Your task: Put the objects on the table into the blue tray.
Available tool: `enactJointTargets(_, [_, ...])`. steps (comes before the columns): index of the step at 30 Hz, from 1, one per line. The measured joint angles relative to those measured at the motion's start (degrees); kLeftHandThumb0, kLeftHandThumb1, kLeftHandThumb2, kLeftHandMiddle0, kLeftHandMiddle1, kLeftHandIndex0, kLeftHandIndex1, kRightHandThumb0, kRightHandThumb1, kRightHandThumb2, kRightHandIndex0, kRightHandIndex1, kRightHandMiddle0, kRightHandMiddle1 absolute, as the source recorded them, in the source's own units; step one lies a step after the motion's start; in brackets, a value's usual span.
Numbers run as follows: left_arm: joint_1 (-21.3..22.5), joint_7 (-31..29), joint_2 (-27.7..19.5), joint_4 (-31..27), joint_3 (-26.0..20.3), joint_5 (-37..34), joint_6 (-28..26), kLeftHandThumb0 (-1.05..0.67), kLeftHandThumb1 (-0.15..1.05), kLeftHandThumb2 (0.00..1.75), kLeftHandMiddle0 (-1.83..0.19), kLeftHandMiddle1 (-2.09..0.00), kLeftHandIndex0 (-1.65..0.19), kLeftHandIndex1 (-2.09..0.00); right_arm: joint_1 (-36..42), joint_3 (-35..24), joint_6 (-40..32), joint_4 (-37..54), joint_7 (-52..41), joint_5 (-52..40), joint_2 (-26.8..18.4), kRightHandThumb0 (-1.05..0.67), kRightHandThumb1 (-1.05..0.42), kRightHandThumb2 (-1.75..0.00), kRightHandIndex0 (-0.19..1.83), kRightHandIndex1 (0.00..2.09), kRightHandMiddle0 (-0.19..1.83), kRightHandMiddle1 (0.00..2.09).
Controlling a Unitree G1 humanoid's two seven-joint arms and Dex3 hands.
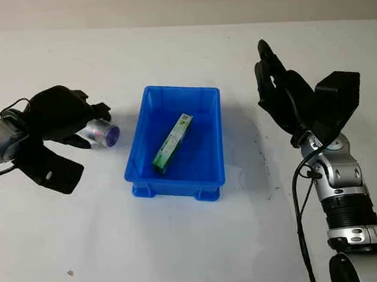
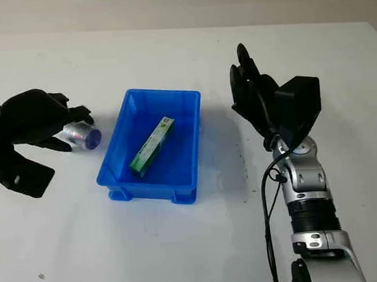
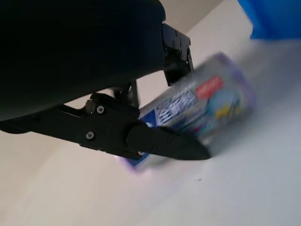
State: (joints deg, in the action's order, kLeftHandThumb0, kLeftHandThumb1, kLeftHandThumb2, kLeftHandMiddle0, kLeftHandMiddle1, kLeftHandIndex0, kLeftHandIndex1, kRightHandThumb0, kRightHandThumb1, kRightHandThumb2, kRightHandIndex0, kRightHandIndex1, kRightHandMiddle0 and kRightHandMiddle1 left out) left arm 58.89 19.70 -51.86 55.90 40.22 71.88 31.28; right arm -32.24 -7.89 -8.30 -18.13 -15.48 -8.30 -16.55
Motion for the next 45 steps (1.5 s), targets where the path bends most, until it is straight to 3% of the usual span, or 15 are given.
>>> enactJointTargets(5, [0.07,3.18,0.02,1.32,0.98,0.61,-1.04,-0.6,1.05,0.48,-1.12,-2.09,-0.45,-2.09,0.01,0.0,0.0,0.0,-0.09,-0.05,0.0,-0.71,-1.05,-0.75,-0.19,0.0,-0.19,0.0])
enactJointTargets(7, [0.02,3.2,0.11,1.53,0.76,-0.91,-0.87,-0.58,1.05,0.38,-1.0,-2.09,-0.42,-2.09,0.01,0.01,0.01,0.0,-0.28,-0.04,0.0,-0.7,-1.05,-0.75,-0.19,0.0,-0.19,0.0])
enactJointTargets(11, [-0.1,3.59,0.85,1.42,-0.91,-4.5,-1.85,-0.56,1.05,0.38,-0.8,-2.09,-0.23,-2.09,0.01,0.01,0.01,0.0,-0.29,-0.04,0.01,-0.7,-1.05,-0.75,-0.19,0.0,-0.19,0.0])
enactJointTargets(16, [0.8,3.58,0.64,-0.76,-6.53,-10.65,-2.61,-0.53,1.05,0.37,-0.72,-2.09,-0.24,-2.09,0.04,0.0,0.02,0.0,-0.54,-0.05,-0.12,-0.69,-1.05,-0.76,-0.19,0.0,-0.19,0.0])
enactJointTargets(19, [2.14,1.75,0.44,-5.24,-13.03,-17.92,-4.05,-0.53,1.05,0.35,-0.69,-2.09,-0.27,-2.09,0.06,0.0,0.04,0.0,-0.6,-0.06,-0.14,-0.68,-1.05,-0.76,-0.19,0.0,-0.19,0.0])
enactJointTargets(21, [2.73,-2.85,0.55,-9.67,-19.0,-26.34,-4.65,-0.51,1.05,0.36,-0.71,-2.09,-0.28,-2.09,0.06,0.01,0.14,-0.01,-0.63,-0.07,-0.14,-0.68,-1.05,-0.76,-0.19,0.0,-0.19,0.0])
enactJointTargets(25, [2.64,-16.93,3.71,-19.46,-28.98,-45.94,-6.44,-0.48,1.05,0.36,-0.83,-2.09,-0.55,-2.09,0.06,0.05,0.49,-0.02,-0.65,-0.03,-0.13,-0.68,-1.05,-0.76,-0.19,0.0,-0.19,0.0])
enactJointTargets(28, [1.03,-26.97,7.06,-27.96,-32.53,-56.06,-10.7,-0.44,1.05,0.36,-0.93,-2.09,-0.46,-2.06,0.05,0.06,0.5,-0.02,-0.33,0.02,-0.12,-0.68,-1.05,-0.76,-0.19,0.0,-0.19,0.0])
enactJointTargets(34, [-4.15,-44.83,14.33,-40.31,-33.56,-68.94,-27.36,-0.49,1.05,0.42,-1.0,-2.09,-0.77,-2.09,0.06,0.09,0.51,-0.03,-0.38,0.08,-0.12,-0.67,-1.05,-0.76,-0.19,0.0,-0.19,0.0])
enactJointTargets(38, [-6.77,-51.25,18.78,-44.14,-31.51,-71.1,-35.44,-0.5,1.05,0.39,-1.08,-2.09,-0.88,-2.09,0.06,0.08,0.52,-0.02,-0.43,-0.07,-0.08,-0.67,-1.05,-0.75,-0.19,0.0,-0.19,0.0])
enactJointTargets(41, [-7.76,-53.27,21.27,-45.98,-29.93,-71.03,-41.04,-0.48,1.05,0.41,-1.04,-2.09,-0.83,-2.09,0.21,0.05,0.53,0.05,-0.22,-0.07,-0.07,-0.68,-1.05,-0.74,-0.19,0.0,-0.19,0.0])
enactJointTargets(45, [-8.02,-55.52,23.33,-47.75,-27.73,-70.01,-47.52,-0.47,1.05,0.42,-0.86,-2.09,-0.6,-2.09,0.73,0.06,0.52,0.51,-0.1,-0.03,-0.07,-0.68,-1.05,-0.74,-0.19,0.0,-0.19,0.0])
